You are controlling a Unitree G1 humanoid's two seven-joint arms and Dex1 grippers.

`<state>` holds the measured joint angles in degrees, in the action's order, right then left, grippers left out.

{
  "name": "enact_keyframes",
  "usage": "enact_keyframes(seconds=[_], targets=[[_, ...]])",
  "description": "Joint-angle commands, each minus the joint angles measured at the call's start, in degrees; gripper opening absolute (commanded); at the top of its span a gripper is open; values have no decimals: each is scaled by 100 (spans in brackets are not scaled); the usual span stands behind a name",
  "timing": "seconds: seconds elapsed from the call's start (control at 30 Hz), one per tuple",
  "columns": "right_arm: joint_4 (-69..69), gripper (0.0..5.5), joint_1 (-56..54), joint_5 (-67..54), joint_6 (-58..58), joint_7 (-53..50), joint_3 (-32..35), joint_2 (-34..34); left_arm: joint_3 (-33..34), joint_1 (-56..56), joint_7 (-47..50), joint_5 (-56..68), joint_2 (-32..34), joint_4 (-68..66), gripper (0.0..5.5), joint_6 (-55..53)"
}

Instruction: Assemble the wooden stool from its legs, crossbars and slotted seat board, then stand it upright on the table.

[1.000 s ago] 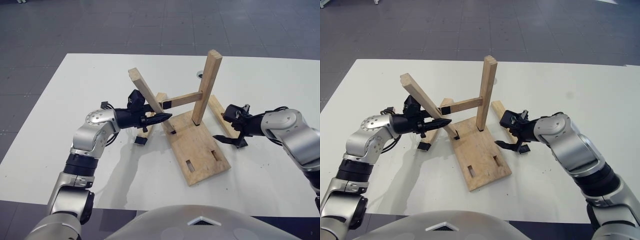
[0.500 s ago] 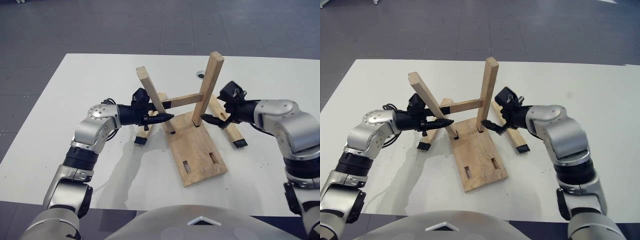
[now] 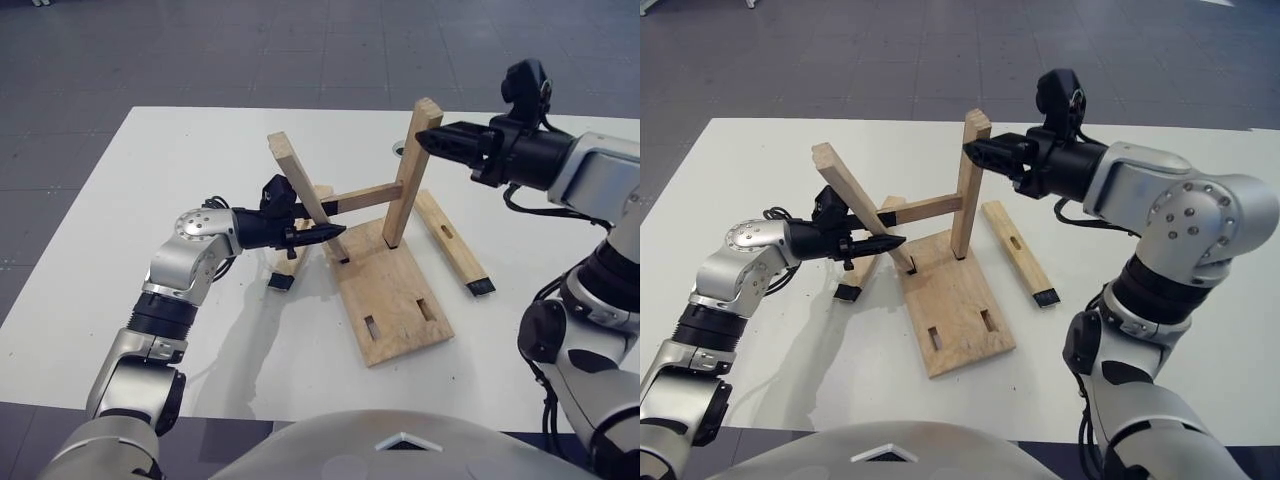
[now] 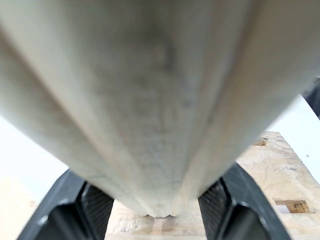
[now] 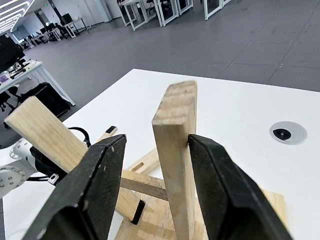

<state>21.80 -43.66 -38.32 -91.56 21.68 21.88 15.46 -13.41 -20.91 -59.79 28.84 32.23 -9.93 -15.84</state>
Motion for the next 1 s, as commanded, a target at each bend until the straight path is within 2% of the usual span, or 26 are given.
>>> enact_keyframes(seconds=[0.03,0.17,0.2,0.3,0.4,0.47,0.57,0.63,0.7,0.77,0.83,1.0], targets=[[-9,230,-1351,-659,-94,-794,666,-1020,-539,447,454,-1091,106,-637,205,-328],[-160,230,-1571,-24,-90,-1600,1165,-1243,-619,394,482,-1134,77,-715,205,-242],[-198,230,-1482,213,92,-1749,1032,-1028,-637,398,486,-1139,87,-717,205,-225],[-581,230,-611,1095,997,-1851,34,78,-676,418,501,-1151,113,-715,205,-193],[-1148,230,173,1660,1704,-1645,-550,744,-716,409,501,-1160,106,-731,205,-171],[-1544,230,753,2080,2285,-1461,-1225,1068,-729,429,496,-1154,118,-707,205,-178],[-1559,230,1089,2157,2488,-1291,-1935,747,-768,417,435,-1131,157,-682,205,-254],[-772,230,1213,1762,2195,-1004,-2694,250,-788,397,381,-1114,200,-642,205,-309],[231,230,1345,1078,1655,-724,-3153,-369,-812,377,339,-1110,237,-619,205,-331],[1008,230,1414,466,1167,-436,-3272,-758,-849,363,280,-1124,310,-590,205,-352],[1184,230,1467,421,953,-315,-3192,-817,-869,361,246,-1122,380,-583,205,-342],[645,230,1324,1302,1292,-537,-3061,-230,-866,429,276,-1089,436,-533,205,-329]])
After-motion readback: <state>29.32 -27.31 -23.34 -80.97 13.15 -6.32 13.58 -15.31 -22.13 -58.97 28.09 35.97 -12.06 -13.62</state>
